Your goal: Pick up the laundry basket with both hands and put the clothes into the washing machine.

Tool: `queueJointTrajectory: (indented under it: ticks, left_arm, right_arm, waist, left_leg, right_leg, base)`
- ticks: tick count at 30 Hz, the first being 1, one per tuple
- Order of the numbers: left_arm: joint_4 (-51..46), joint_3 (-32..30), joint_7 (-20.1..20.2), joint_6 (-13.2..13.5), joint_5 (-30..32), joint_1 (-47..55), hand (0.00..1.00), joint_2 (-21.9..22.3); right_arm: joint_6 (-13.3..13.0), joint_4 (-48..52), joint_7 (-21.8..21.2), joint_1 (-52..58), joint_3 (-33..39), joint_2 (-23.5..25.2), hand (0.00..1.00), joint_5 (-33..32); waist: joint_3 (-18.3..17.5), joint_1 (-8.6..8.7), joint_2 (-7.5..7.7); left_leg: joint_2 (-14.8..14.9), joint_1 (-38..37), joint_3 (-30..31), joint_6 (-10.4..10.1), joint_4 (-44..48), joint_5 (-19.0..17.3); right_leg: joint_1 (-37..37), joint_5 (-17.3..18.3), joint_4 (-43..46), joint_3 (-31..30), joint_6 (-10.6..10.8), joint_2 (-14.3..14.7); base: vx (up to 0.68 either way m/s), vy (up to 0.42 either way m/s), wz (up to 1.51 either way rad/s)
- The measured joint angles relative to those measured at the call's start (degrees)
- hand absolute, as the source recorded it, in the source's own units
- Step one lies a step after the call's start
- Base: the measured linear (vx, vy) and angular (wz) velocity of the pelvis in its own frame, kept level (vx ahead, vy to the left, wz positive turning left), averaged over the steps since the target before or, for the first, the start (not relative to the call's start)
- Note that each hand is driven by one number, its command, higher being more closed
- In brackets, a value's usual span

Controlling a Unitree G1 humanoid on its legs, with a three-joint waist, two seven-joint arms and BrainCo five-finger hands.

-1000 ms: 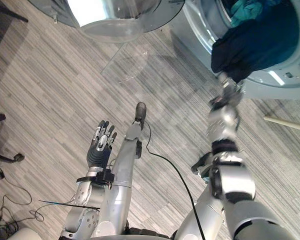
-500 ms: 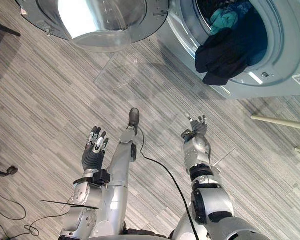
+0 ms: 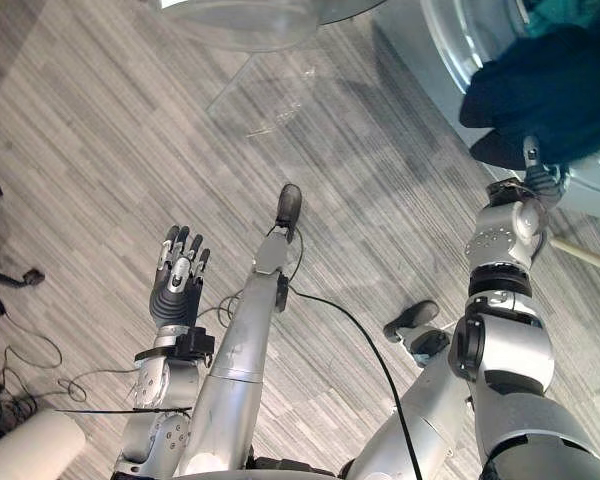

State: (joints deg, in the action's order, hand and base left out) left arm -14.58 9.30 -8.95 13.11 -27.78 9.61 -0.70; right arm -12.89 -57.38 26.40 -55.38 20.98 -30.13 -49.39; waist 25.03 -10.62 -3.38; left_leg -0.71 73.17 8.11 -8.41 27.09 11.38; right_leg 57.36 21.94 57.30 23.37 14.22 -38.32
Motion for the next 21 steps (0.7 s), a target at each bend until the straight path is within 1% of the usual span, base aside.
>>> queueJointTrajectory:
  ticks: [1, 2, 4, 7, 10, 11, 13, 15, 16, 17, 18, 20, 21]
  left_arm:
    - [-0.56, -0.03, -0.08, 0.05, -0.51, 0.12, 0.00, 0.02]
    - [-1.66, -0.10, -0.13, 0.13, -0.92, 0.12, 0.00, 0.13]
    - [-2.37, -0.46, -0.14, 0.52, -1.41, 0.07, 0.00, 0.60]
    - [-2.38, -0.72, -1.28, 0.60, -2.20, -0.59, 0.00, 1.57]
    - [-2.44, -0.54, -1.52, 0.62, -3.04, -2.55, 0.00, 2.67]
    - [-2.40, -0.26, -1.52, 0.61, -3.04, -2.55, 0.00, 2.72]
    - [-2.41, 0.18, -1.47, 0.60, -3.07, -2.55, 0.00, 2.75]
    - [-2.23, 0.54, -1.34, 0.59, -3.07, -2.55, 0.00, 2.75]
    - [-1.46, 0.94, -1.32, 0.59, -3.08, -2.82, 0.00, 2.86]
    - [-0.52, 1.42, -1.32, 0.52, -3.12, -3.45, 0.00, 2.97]
    - [1.35, 2.21, -1.21, 0.17, -3.14, -4.66, 0.00, 3.10]
    - [2.04, 3.05, -1.01, -0.17, -3.13, -4.84, 0.00, 3.04]
    - [1.76, 3.19, -0.83, -0.15, -3.13, -4.86, 0.00, 2.79]
  right_arm:
    - [-0.04, -0.38, 0.86, -1.54, 0.03, -0.72, 0.00, -0.96]
    - [-0.10, -0.74, 2.17, -4.43, 0.11, -2.20, 0.00, -2.98]
    - [-0.78, -0.75, 2.66, -6.79, 0.20, -3.15, 0.00, -4.61]
    - [-2.39, -0.73, 3.82, -10.23, 1.05, -3.33, 0.00, -8.21]
    - [-5.10, -0.05, 3.97, -12.11, 1.50, -2.74, 0.00, -13.38]
    - [-6.13, 1.02, 3.97, -12.95, 1.51, -1.62, 1.00, -15.01]
    - [-7.20, 2.83, 4.04, -14.18, 1.55, 0.17, 1.00, -16.81]
    - [-7.92, 5.73, 5.33, -14.41, 1.57, 1.61, 1.00, -17.68]
    - [-8.29, 8.21, 6.26, -14.41, 2.06, 2.68, 1.00, -17.73]
    - [-8.47, 9.99, 6.82, -14.41, 2.97, 3.43, 1.00, -17.73]
    - [-9.25, 12.37, 8.04, -14.39, 3.89, 4.97, 1.00, -17.73]
    - [-9.74, 13.79, 9.81, -13.16, 5.25, 7.02, 1.00, -17.84]
    - [-10.13, 17.15, 9.69, -11.03, 4.89, 7.86, 1.00, -16.93]
  waist:
    - [-0.06, -0.26, -0.57]
    - [-0.32, -0.98, -1.68]
    - [-0.35, -1.27, -2.28]
    - [-0.28, -1.64, -2.57]
    - [-0.28, -2.64, -2.58]
    - [-0.28, -2.72, -2.59]
    - [-0.35, -2.68, -2.70]
    - [-0.35, -2.80, -2.70]
    - [-0.13, -2.90, -3.13]
    - [0.17, -2.98, -3.75]
    - [0.62, -3.06, -4.64]
    - [0.63, -3.56, -4.69]
    - [0.64, -4.24, -4.66]
  left_leg:
    - [-0.29, 1.01, 0.02, -0.11, 0.36, -0.49]
    - [-0.29, 3.23, -0.18, 0.09, 1.02, -0.63]
    - [-0.26, 5.40, -0.69, 0.11, 1.31, -0.61]
    - [-0.22, 8.38, -0.59, 0.00, 3.51, -0.43]
    - [0.31, 8.96, -0.58, 0.40, 4.85, -0.28]
    - [0.64, 9.01, -0.56, 0.61, 5.45, -0.44]
    - [1.09, 8.97, -0.30, 0.37, 5.61, -0.71]
    - [1.61, 8.82, -0.20, 0.39, 5.47, -0.75]
    - [1.82, 8.17, 0.07, 0.43, 5.20, -0.78]
    - [1.92, 7.25, 0.45, 0.37, 4.98, -0.75]
    - [2.22, 5.05, 0.82, 0.61, 4.57, -0.92]
    - [2.95, 1.64, 0.50, 1.31, 4.39, -1.83]
    - [3.35, -0.08, -0.23, 1.95, 4.92, -2.55]
  right_leg:
    - [0.92, 0.34, 0.88, -0.11, 0.05, -0.40]
    - [3.22, 0.55, 2.00, -0.67, 0.12, -0.73]
    - [5.64, 0.78, 2.83, -1.46, 0.53, -1.03]
    - [7.65, 0.46, 3.78, -1.66, 0.05, -1.06]
    - [7.92, 0.33, 4.13, -1.77, -0.16, -0.67]
    - [7.92, 0.33, 4.46, -1.89, -0.20, -0.45]
    - [7.91, 0.35, 4.54, -1.91, -0.27, 0.05]
    - [7.74, 0.26, 4.22, -1.72, -0.46, 0.27]
    - [6.57, 0.12, 3.35, -1.08, -0.68, 0.68]
    - [5.05, -0.06, 2.55, -0.39, -0.83, 1.25]
    - [1.79, -0.67, 0.67, 0.71, -0.73, 1.96]
    - [-2.37, -1.67, -2.18, 1.51, -0.34, 3.02]
    - [-4.07, -1.87, -2.45, 1.40, -0.51, 3.36]
  base:
    - [0.03, 0.155, 0.31]
    - [0.01, 0.097, 0.09]
    - [0.00, 0.137, 0.02]
    - [0.01, 0.111, -0.04]
    - [0.03, 0.063, -0.11]
    - [0.03, 0.037, -0.17]
    - [0.02, 0.025, -0.15]
    - [0.01, 0.032, -0.15]
    - [0.01, 0.031, -0.11]
    - [0.02, 0.029, -0.08]
    - [0.02, 0.024, -0.10]
    - [0.04, 0.024, -0.14]
    - [0.07, 0.023, -0.16]
